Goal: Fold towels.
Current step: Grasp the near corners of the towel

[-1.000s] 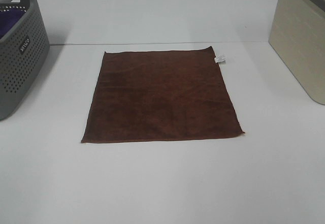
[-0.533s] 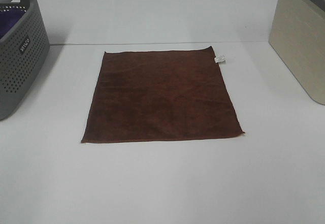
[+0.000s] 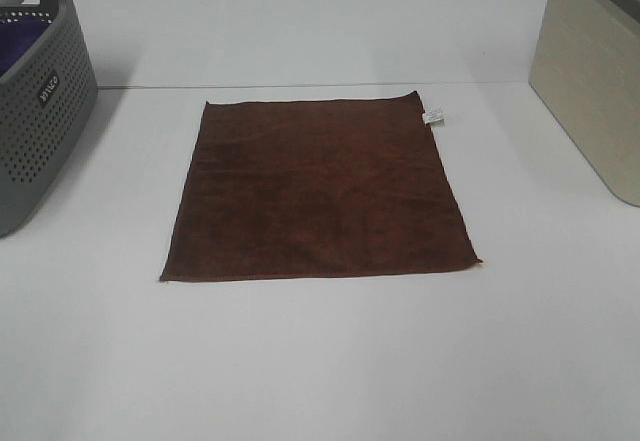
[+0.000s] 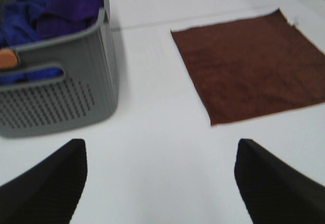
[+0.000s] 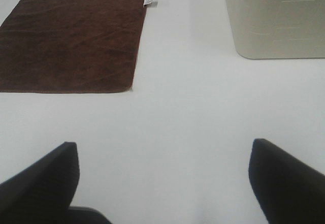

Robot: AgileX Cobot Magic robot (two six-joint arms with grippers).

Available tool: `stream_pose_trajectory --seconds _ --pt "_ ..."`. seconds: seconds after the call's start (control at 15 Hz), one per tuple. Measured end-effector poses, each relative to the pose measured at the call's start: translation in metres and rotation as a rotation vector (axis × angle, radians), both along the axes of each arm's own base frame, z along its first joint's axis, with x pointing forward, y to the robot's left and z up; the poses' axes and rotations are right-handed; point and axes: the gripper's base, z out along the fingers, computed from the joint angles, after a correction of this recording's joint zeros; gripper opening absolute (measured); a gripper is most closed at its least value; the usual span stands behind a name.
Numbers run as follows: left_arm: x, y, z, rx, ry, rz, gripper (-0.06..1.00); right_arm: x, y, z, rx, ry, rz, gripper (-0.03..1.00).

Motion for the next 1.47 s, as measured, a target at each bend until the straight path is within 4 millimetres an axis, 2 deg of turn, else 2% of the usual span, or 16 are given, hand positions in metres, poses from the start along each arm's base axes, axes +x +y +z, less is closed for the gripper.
stream_pose_trajectory --seconds 0.13,0.2,0.27,0.53,0.67,0.8,1.0,1.2,1.33,1.47 --pt "0.009 0.0 0.014 -0.034 -0.123 0.012 0.76 0.01 0.001 0.014 0.048 -0.063 -0.02 0.85" --pt "0.017 -0.001 0.02 -0.056 -0.147 0.013 0.76 0.021 0.001 0.021 0.064 -0.08 -0.027 0.85" --pt "0.033 -0.004 0.024 -0.113 -0.143 0.007 0.76 0.042 0.002 0.026 0.073 -0.066 -0.034 0.84" --pt "0.091 -0.018 0.016 -0.36 0.108 -0.014 0.76 0.107 0.004 0.03 0.082 0.076 -0.049 0.78" --pt "0.125 -0.021 0.0 -0.424 0.27 0.023 0.76 0.141 0.006 0.031 0.076 0.179 -0.047 0.77" --pt "0.158 -0.023 -0.024 -0.459 0.438 0.08 0.76 0.179 0.01 0.025 0.1 0.325 -0.044 0.77" --pt "0.207 -0.028 -0.06 -0.468 0.656 0.108 0.76 0.229 0.021 0.006 0.151 0.53 0.025 0.76" --pt "0.247 -0.035 -0.085 -0.506 0.771 0.093 0.76 0.264 0.033 -0.015 0.229 0.669 0.124 0.76" --pt "0.272 -0.041 -0.102 -0.534 0.812 0.05 0.76 0.288 0.04 -0.036 0.283 0.748 0.18 0.76" --pt "0.294 -0.046 -0.124 -0.552 0.853 0.01 0.76 0.307 0.035 -0.055 0.351 0.796 0.2 0.74"
